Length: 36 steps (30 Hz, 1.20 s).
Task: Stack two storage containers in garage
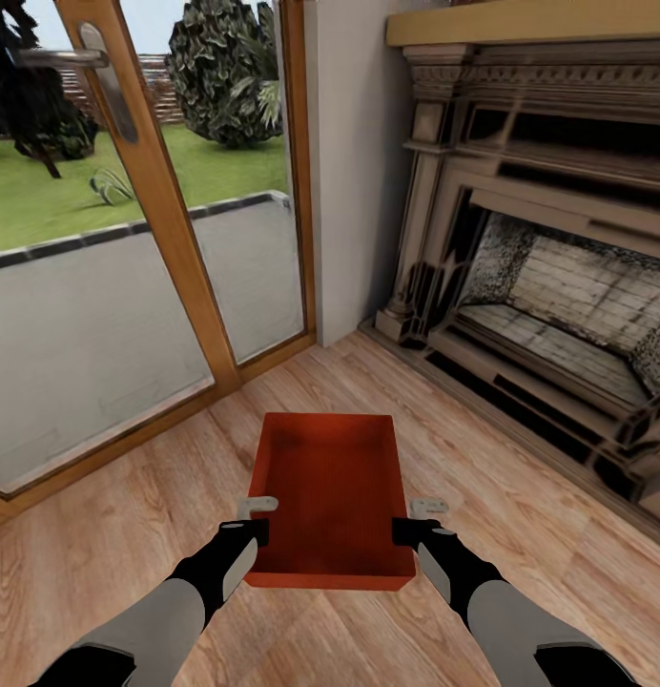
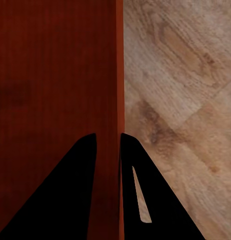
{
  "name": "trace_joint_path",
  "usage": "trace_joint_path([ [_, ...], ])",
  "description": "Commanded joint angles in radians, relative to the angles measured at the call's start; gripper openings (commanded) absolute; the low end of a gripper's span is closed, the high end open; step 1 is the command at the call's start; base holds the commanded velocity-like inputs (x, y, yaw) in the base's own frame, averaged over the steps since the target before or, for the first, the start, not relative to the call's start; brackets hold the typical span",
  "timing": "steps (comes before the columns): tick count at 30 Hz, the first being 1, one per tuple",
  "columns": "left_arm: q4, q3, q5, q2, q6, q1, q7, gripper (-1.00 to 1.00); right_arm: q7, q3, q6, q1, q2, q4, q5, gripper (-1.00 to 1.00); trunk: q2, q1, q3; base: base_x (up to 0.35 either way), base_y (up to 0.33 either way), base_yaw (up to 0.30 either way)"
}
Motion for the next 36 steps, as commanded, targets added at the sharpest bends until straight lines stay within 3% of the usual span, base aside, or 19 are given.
trace_joint_path([
  [1, 0.002, -0.027, 0.049, 0.0, 0.002, 0.0, 0.007, -1.0, 0.0, -0.004, 0.005, -0.001, 0.0, -0.006, 0.004, -1.0, 0.007, -0.004, 0.003, 0.0, 0.0, 0.0],
  [14, 0.002, -0.027, 0.049, 0.001, 0.002, 0.0, 0.007, -1.0, -0.001, -0.004, 0.005, -0.001, 0.0, -0.006, 0.005, -1.0, 0.098, -0.054, 0.045, 0.0, 0.0, 0.0],
  [36, 0.002, -0.026, 0.05, 0.001, 0.002, 0.0, 0.007, -1.0, 0.001, -0.004, 0.005, -0.001, 0.0, -0.006, 0.005, -1.0, 0.252, -0.138, 0.148, 0.0, 0.0, 0.0],
])
